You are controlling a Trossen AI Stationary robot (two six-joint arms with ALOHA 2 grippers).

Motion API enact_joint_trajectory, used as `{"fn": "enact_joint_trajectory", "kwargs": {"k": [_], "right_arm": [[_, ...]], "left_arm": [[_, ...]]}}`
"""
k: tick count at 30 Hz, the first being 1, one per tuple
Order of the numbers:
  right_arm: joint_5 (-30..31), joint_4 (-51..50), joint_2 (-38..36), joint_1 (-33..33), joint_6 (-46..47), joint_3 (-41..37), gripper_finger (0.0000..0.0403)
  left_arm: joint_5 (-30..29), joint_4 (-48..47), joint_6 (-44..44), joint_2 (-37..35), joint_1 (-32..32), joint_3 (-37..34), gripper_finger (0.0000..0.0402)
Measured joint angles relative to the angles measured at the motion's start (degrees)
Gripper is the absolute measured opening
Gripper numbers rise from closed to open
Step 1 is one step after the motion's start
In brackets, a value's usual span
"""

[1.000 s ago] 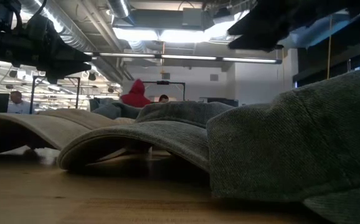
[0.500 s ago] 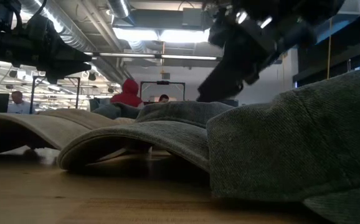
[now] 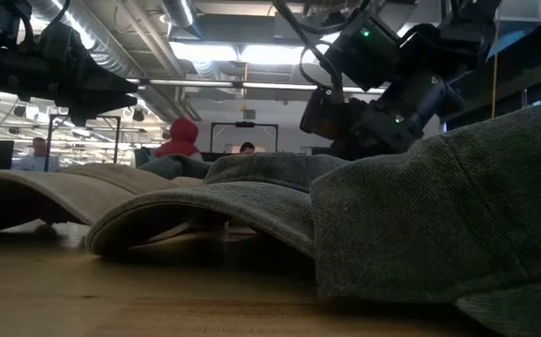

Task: Pick & Place hat
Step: Put the middle black cap into the orange bin

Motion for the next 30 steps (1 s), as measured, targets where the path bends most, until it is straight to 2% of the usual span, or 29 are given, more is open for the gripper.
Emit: {"fn": "enact_joint_trajectory", "kwargs": {"k": [3, 6, 21, 25, 30], "right_arm": [[1.2, 0.2, 1.1, 0.0, -0.1, 0.1, 0.0286], [2.5, 0.1, 1.3, 0.1, -0.3, 0.1, 0.026], [3.5, -2.8, -0.4, 0.0, -2.8, -0.1, 0.0054], [3.9, -11.2, -6.2, 0.0, -3.4, -0.6, 0.0049], [12.3, -21.5, -18.0, 0.0, -3.1, -0.4, 0.0049]], "left_arm": [[0.0, 0.0, 0.0, 0.0, 0.0, 0.0, 0.0169], [0.0, 0.0, 0.0, 0.0, 0.0, 0.0, 0.0169], [0.0, 0.0, 0.0, 0.0, 0.0, 0.0, 0.0169], [0.0, 0.0, 0.0, 0.1, 0.0, 0.0, 0.0169], [-0.1, 0.0, 0.0, 0.4, 0.0, 0.0, 0.0169]]}}
